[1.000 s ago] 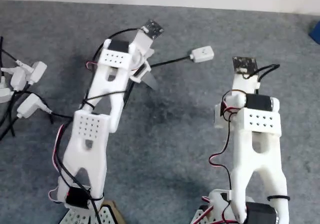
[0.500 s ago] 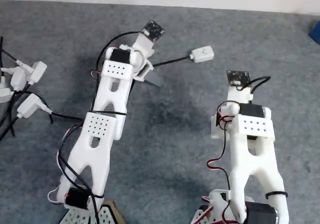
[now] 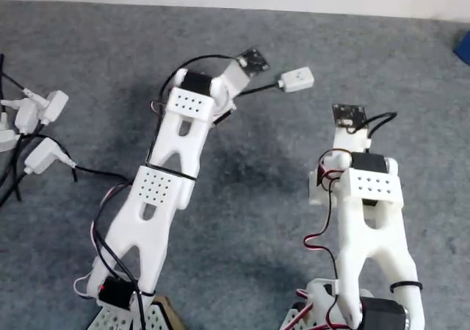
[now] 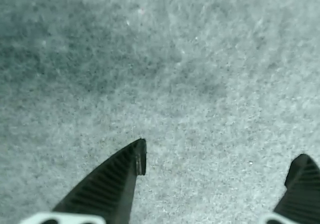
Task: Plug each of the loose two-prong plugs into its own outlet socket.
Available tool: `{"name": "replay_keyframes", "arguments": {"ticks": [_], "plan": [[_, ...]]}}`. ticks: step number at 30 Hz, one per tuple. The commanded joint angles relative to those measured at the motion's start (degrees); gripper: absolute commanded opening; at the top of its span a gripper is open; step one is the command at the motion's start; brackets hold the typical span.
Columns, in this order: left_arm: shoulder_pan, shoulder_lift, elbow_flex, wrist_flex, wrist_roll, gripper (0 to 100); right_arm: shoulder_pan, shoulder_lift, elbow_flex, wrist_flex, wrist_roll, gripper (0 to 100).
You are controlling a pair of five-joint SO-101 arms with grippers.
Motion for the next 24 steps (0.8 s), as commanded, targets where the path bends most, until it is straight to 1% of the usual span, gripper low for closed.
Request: {"name": "replay_keyframes", "arguments": {"ticks": [1,4,8,10,13,14,18,24], "plan": [[-1.10,-2.51,-0.31,3.34,-0.62,2,0.13,-1.98,-0.04,-0.31,0.53,41.4],[-2.24,-1.89,-0.31,2.90,-0.53,7,0.31,-1.98,0.04,-0.31,0.53,41.4],[-4.09,1.10,-0.13,-1.67,-0.53,12,0.31,-1.98,0.13,0.57,0.62,41.4],[-4.44,2.33,-0.31,-2.29,-0.62,11,0.31,-1.98,0.13,1.36,2.37,41.4],[-4.09,2.42,-0.31,-2.29,-1.05,1,0.40,-1.98,0.04,1.54,2.99,41.4],[-3.74,1.98,-0.40,-2.29,-2.02,0,0.48,-1.98,0.04,1.54,2.99,41.4],[-2.07,-2.15,-0.40,0.70,-3.52,0,2.07,-1.98,-0.40,1.54,2.81,41.4],[-2.42,-3.91,-0.31,1.23,-3.16,0,3.91,-1.98,0.04,1.63,3.16,41.4]]}}
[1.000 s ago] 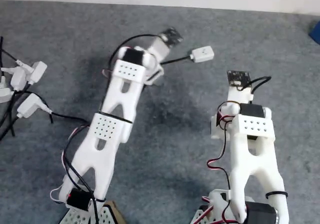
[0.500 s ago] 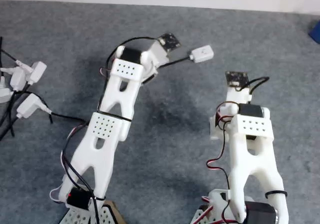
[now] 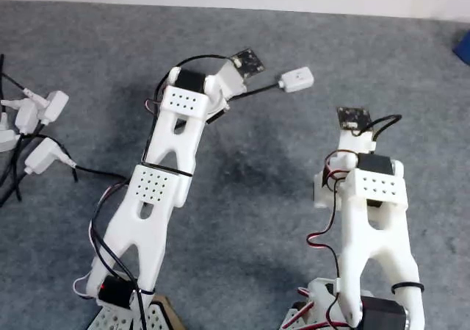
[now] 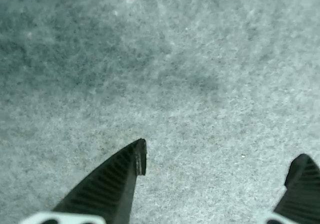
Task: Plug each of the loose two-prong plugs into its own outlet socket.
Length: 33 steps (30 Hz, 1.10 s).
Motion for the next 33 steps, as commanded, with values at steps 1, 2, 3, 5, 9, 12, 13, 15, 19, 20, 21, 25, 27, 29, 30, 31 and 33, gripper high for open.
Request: {"name": "replay_keyframes", "arguments": {"ticks": [1,2,3,5,9,12,13,15,19,20,21,25,27,29,30,31,33], "plan": [[-1.01,-3.38,-0.40,1.14,0.00,0,1.27,-1.98,-0.40,0.57,0.88,41.4],[-1.01,-3.56,-0.57,1.23,0.00,0,1.27,-1.98,-0.40,0.57,0.88,41.4],[-0.92,-3.82,-1.19,1.49,0.00,0,1.27,-1.98,-0.40,0.57,0.88,41.4],[-0.22,-5.67,-3.74,4.22,0.00,0,1.19,-1.98,-0.40,0.31,0.62,41.4],[4.09,-12.97,-5.23,10.46,0.18,0,1.19,-1.98,-0.31,0.04,-1.67,41.4],[7.43,-21.05,-2.86,11.43,5.63,0,1.71,-1.98,0.66,-1.80,-2.99,41.4],[8.75,-23.69,-1.98,11.43,7.30,0,2.15,-1.98,1.54,-2.42,-3.08,41.4],[11.74,-28.62,1.45,11.43,8.62,0,2.51,-1.98,3.30,-4.53,-3.08,41.4],[19.21,-36.53,13.14,11.43,9.41,0,4.44,-1.98,5.49,-6.29,-3.34,41.4],[21.32,-38.11,15.78,11.43,9.41,0,5.76,-1.98,5.67,-6.37,-3.43,41.4],[23.52,-39.60,18.15,11.43,9.41,0,7.43,-1.98,5.41,-6.64,-3.52,41.4],[32.31,-43.38,23.78,11.43,9.41,0,17.10,-1.98,4.70,-9.71,-3.08,41.4],[35.82,-44.26,25.45,11.43,9.58,0,24.84,-1.98,4.79,-12.26,-2.99,41.4],[38.81,-44.35,26.07,11.43,11.87,0,32.13,-1.98,4.79,-14.55,-0.70,41.4],[40.13,-44.26,26.24,11.43,12.66,0,35.21,-1.98,4.70,-15.34,0.44,41.4],[41.45,-44.26,26.24,11.43,12.92,0,37.58,-1.98,4.70,-15.78,1.23,41.4],[43.38,-44.18,26.24,11.34,12.92,0,40.66,-1.98,4.70,-16.57,2.29,41.4]]}}
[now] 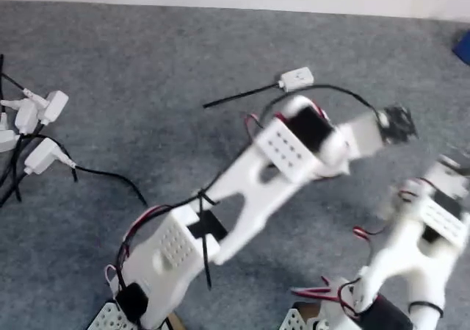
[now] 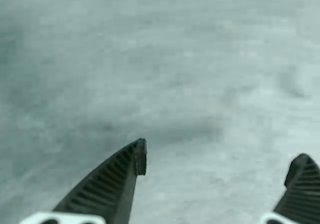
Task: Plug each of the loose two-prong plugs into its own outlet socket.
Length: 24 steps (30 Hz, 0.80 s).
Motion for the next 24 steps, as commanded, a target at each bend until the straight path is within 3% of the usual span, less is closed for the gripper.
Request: {"name": "replay_keyframes", "arguments": {"ticks": [1,4,9,14,18,24], "plan": [[3.65,-3.74,-0.13,0.53,0.79,0,6.73,-1.98,-1.10,-2.07,2.64,41.4],[4.09,-3.74,-0.13,0.53,0.88,5,7.96,-1.98,-1.01,-2.33,5.19,41.4],[2.51,-4.26,5.85,0.70,0.88,28,8.75,-1.98,-1.10,-2.33,5.98,41.4],[-0.40,-4.00,11.12,0.53,0.44,28,8.22,-1.98,-1.01,-2.33,5.98,41.4],[-9.71,-3.91,11.03,-1.14,-2.99,28,6.99,-1.89,-1.19,-2.33,5.98,41.4],[-31.96,-0.13,11.12,-20.22,-6.77,28,0.57,-1.89,-0.66,-2.15,5.54,41.4]]}}
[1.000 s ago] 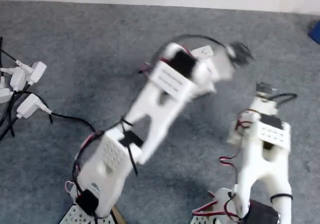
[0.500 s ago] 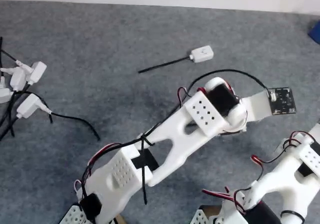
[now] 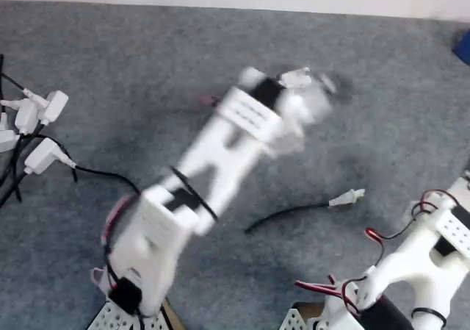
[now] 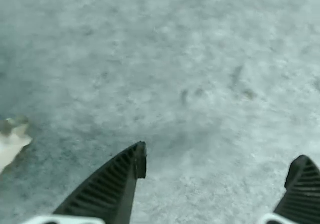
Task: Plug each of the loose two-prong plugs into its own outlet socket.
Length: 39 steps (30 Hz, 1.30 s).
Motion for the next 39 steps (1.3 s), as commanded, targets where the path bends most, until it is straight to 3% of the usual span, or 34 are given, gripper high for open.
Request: {"name": "replay_keyframes", "arguments": {"ticks": [1,11,19,25,32,36,39], "plan": [[-12.44,1.27,-0.57,-10.20,-1.14,28,-4.44,-1.89,-0.66,-0.66,0.09,41.4],[-20.97,15.25,-0.66,-21.98,-5.27,28,-10.07,-1.98,0.57,-0.57,-3.08,41.4],[-21.41,18.59,-0.66,-22.51,-5.27,28,-14.02,-1.98,2.42,-0.57,-3.16,41.4],[-22.37,18.95,-0.66,-28.04,-5.27,28,-14.20,-1.98,3.47,-0.57,-3.16,41.4],[-19.30,22.64,-0.57,-30.86,-5.27,27,-18.59,-1.98,3.56,2.15,-3.16,41.4],[-17.71,26.42,-0.57,-30.86,-6.07,17,-18.59,-1.98,3.56,2.15,-3.08,41.4],[-16.57,27.30,-0.57,-29.01,-12.40,5,-18.68,-1.98,3.56,2.24,-3.08,41.4]]}}
